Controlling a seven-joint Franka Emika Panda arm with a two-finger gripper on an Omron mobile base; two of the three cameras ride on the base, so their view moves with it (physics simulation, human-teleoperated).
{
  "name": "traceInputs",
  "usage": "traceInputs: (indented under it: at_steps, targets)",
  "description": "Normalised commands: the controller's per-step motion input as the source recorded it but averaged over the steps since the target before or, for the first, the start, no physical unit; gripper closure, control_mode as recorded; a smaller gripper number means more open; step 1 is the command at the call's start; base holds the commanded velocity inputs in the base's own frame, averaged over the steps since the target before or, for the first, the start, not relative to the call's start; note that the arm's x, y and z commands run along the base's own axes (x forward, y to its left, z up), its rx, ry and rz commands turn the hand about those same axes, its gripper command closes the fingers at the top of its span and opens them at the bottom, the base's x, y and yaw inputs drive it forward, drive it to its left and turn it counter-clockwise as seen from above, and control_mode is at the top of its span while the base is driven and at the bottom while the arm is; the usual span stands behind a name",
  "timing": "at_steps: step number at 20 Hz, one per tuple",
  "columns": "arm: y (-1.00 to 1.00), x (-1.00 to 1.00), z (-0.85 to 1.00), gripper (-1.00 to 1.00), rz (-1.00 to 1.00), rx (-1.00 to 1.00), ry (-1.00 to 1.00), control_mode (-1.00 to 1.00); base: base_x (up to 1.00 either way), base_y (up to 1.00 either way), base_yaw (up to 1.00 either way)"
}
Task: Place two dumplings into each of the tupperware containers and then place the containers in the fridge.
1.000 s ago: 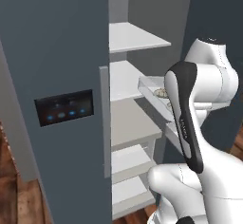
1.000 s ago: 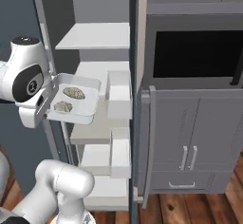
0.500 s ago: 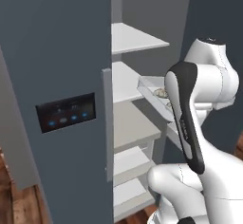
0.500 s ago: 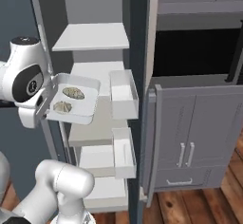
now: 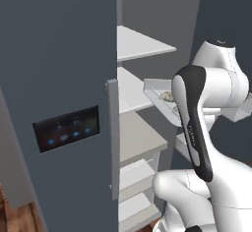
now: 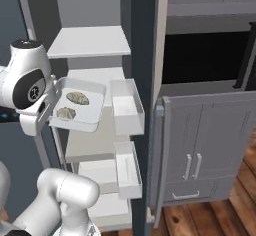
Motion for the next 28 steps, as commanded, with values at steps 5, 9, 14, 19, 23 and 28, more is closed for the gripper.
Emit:
traceInputs:
  at_steps: [5, 9, 14, 19, 23, 28]
  targets:
    - [0.0, 0.0, 0.0, 1.0, 0.0, 0.0, 0.0, 1.0, 0.45, -0.3, 0.11]
    - [0.0, 0.0, 0.0, 1.0, 0.0, 0.0, 0.0, 1.0, 0.1, -0.25, 0.18]
    - [0.0, 0.0, 0.0, 1.0, 0.0, 0.0, 0.0, 1.0, 0.02, -0.04, 0.12]
    - [0.0, 0.0, 0.0, 1.0, 0.0, 0.0, 0.0, 1.0, 0.12, -0.39, 0.09]
    - [0.0, 0.0, 0.0, 1.0, 0.0, 0.0, 0.0, 1.0, 0.11, -0.49, 0.09]
    - [0.0, 0.0, 0.0, 1.0, 0.0, 0.0, 0.0, 1.0, 0.13, -0.45, 0.11]
